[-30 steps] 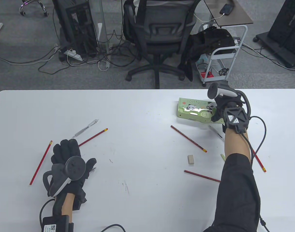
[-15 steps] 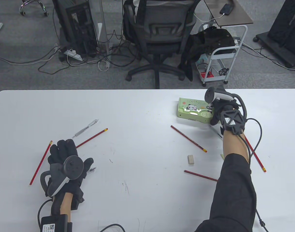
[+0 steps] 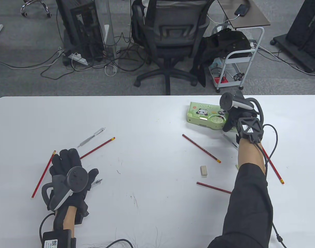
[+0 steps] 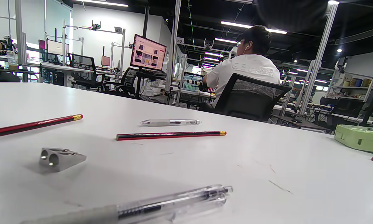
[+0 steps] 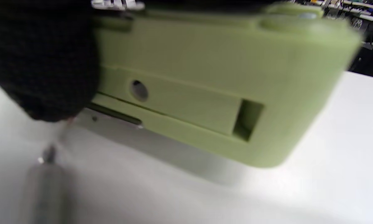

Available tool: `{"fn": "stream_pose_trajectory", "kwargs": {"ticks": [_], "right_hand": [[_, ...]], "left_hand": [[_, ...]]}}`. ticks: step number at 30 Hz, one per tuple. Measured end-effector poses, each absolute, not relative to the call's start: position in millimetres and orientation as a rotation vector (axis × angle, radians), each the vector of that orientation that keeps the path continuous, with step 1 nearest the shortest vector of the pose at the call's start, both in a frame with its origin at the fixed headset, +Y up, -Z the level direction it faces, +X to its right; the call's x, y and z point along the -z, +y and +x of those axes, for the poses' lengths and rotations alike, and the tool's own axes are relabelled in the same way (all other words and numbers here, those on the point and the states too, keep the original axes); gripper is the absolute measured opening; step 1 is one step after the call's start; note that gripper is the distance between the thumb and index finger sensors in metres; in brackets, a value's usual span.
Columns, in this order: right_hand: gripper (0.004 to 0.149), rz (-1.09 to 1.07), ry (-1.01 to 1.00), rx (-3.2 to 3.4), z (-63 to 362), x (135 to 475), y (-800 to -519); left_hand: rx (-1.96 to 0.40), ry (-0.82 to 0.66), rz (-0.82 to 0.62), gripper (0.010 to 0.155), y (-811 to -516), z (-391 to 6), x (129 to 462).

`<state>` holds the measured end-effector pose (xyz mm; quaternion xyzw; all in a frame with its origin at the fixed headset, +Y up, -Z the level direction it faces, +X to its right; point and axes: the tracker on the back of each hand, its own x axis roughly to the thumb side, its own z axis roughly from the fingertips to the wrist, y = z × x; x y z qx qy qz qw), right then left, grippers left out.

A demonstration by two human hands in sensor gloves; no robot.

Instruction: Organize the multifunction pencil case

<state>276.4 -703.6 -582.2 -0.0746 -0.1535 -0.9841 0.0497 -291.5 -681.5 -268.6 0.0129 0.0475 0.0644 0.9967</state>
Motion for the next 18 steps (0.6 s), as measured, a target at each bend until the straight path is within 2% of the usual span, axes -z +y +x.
{"fn": "stream_pose_trajectory", "kwargs": {"ticks": [9, 18], "right_hand": [[0.12, -0.282, -0.255, 3.114, 240, 549, -654], [0.119, -0.474, -0.161, 3.138, 168, 466, -610]], "left_hand": [[-0.164, 0.067, 0.054, 0.098, -676, -296, 265], [-0.223, 0.02, 0.042, 0.098, -678, -298, 267]]}}
